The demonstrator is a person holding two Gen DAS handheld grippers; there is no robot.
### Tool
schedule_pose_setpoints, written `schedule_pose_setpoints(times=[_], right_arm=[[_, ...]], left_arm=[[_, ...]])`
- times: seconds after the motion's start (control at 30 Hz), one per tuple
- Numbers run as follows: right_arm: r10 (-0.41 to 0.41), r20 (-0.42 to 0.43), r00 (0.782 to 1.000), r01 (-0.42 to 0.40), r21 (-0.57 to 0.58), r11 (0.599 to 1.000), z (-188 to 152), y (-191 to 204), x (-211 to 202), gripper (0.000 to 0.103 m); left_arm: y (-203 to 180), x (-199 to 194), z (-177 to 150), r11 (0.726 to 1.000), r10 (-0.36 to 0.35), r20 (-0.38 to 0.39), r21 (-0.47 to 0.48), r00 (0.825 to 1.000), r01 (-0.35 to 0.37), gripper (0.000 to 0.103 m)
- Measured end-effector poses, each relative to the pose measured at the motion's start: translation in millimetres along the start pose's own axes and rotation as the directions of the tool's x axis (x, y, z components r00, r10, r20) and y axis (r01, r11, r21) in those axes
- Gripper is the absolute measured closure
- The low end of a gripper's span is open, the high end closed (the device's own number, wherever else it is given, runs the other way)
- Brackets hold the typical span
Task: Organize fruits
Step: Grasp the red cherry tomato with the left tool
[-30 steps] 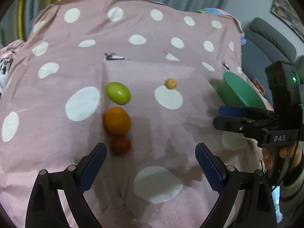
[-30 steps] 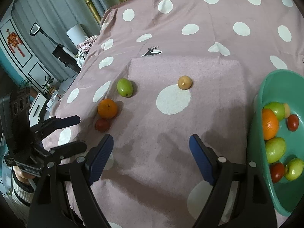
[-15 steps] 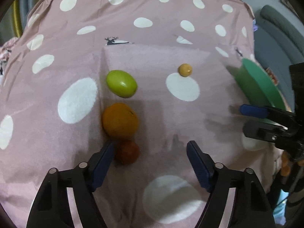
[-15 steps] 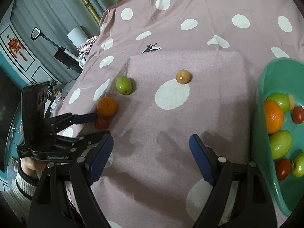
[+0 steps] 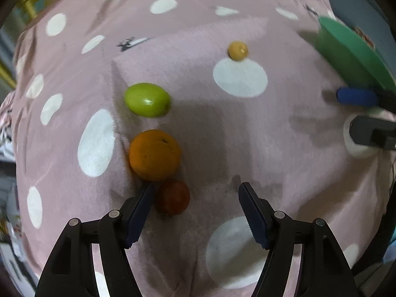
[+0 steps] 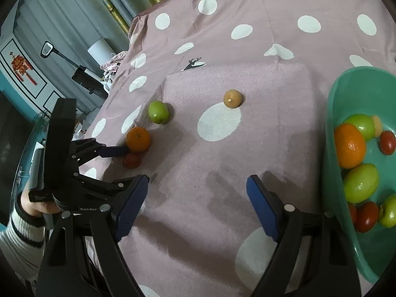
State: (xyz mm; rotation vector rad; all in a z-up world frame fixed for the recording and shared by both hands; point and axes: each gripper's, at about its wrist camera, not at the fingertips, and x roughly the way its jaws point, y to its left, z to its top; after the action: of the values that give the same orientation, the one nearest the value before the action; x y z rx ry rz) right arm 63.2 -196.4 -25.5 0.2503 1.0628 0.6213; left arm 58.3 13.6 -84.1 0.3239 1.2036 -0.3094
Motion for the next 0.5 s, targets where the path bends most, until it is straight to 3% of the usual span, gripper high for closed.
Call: schedule_pose_setpoints(times=[0.13, 0.23, 0.37, 0.43, 0.5], right_arm=[[0.02, 0.014, 1.0, -0.02, 0.006, 1.0, -1.8, -1.2, -5.8, 0.02], [0.041, 0.02, 0.999, -0.041, 0.01, 0.999, -2.5, -2.6, -8.8, 0.02], [0.084, 0.011, 0.996, -0.084, -0.005, 0.996, 1.2, 2.1, -5.6, 0.019], [0.142, -0.002, 0.99, -0.142, -0.013, 0.99, 8.0, 7.8, 1.2, 0.019], [0.171, -0.019, 0.985, -0.172, -0.038, 0.984, 15.6, 16.3, 12.1, 0.02]], left_arm=[[2.5, 3.7, 5.9, 0.996, 0.041, -0.067, 0.082, 0.997, -0.036, 0.057], [7.0, 2.4, 5.3, 0.996, 0.018, -0.097, 0.087, 0.995, -0.01, 0.058], [1.0, 3.7, 0.1, 0.992, 0.043, -0.113, 0.124, 0.993, -0.029, 0.059], [1.5, 5.8, 1.3, 0.992, 0.051, -0.111, 0.12, 0.992, -0.038, 0.07], [10.9, 8.8, 5.2, 0.998, 0.005, -0.125, 0.07, 0.992, 0.004, 0.073]])
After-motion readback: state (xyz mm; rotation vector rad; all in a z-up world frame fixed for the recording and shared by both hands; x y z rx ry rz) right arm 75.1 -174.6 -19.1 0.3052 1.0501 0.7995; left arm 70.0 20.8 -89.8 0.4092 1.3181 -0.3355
